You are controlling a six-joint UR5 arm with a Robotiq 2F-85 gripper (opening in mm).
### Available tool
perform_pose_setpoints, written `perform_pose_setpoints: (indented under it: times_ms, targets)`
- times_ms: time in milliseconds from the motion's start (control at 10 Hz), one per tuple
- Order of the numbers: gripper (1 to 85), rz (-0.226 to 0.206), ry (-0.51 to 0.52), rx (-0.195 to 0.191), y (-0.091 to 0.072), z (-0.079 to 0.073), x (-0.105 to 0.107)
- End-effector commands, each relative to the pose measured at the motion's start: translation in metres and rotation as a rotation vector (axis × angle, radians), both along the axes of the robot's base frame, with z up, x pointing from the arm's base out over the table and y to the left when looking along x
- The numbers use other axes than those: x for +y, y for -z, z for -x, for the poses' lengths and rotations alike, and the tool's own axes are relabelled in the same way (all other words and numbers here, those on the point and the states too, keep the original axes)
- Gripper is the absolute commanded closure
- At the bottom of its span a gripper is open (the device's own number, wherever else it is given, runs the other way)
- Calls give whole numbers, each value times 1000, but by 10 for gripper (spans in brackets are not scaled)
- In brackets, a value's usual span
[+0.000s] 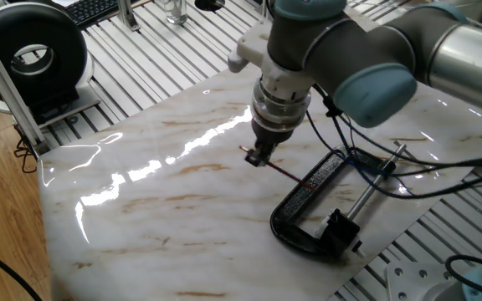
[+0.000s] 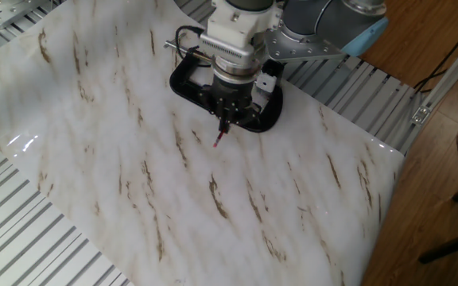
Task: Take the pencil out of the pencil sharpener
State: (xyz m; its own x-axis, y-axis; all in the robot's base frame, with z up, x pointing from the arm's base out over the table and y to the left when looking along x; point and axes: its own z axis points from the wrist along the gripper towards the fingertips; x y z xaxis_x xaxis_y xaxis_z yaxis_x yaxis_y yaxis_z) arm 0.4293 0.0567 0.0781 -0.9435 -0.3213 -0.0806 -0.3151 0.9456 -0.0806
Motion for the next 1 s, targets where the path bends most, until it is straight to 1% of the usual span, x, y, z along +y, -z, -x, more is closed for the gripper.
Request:
perform_pose_setpoints:
  times_ms: [0,100,200,300,400,500,600,700,800,900]
  targets:
    - [847,71,-111,128,-1,28,-19]
    - [847,51,-106,170,-1,39,-14]
    - [847,37,-87,189,-1,45,-11]
    - [847,17,-54,200,-1,48,-6]
    - [847,15,-23,178,-1,43,-5]
    - [847,-9,23,104,1,25,1]
    - [847,-18,29,56,0,12,3]
    - [847,11,-9,52,0,11,-4]
    - [847,35,-25,48,-1,9,-10]
    - [847,0,-8,26,2,0,-1]
